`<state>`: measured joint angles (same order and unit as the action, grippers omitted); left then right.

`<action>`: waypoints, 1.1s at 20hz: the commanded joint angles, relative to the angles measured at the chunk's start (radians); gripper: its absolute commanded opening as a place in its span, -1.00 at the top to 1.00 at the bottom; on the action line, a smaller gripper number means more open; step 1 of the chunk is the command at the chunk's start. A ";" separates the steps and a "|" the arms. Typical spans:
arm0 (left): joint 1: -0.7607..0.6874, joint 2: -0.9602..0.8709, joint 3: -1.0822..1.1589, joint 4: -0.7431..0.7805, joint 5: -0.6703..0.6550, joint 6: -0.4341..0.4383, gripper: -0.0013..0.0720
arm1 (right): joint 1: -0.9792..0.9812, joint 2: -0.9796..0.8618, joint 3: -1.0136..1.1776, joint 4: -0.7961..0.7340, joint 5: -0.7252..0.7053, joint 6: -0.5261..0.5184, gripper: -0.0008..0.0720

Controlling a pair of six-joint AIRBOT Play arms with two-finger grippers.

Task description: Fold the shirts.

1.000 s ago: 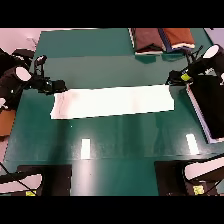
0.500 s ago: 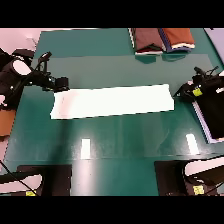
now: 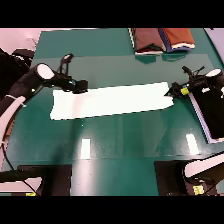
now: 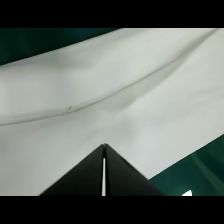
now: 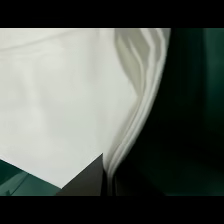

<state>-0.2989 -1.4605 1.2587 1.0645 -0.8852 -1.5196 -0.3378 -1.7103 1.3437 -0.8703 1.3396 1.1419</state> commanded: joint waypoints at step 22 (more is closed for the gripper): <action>-0.193 -0.409 0.345 0.002 -0.051 -0.017 0.89 | 0.560 0.177 0.607 0.017 -0.013 0.231 0.92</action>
<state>-0.4919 -1.8690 1.6016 1.0454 -0.8982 -1.5372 0.1722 -1.5341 1.9442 -0.8558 1.3643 1.3609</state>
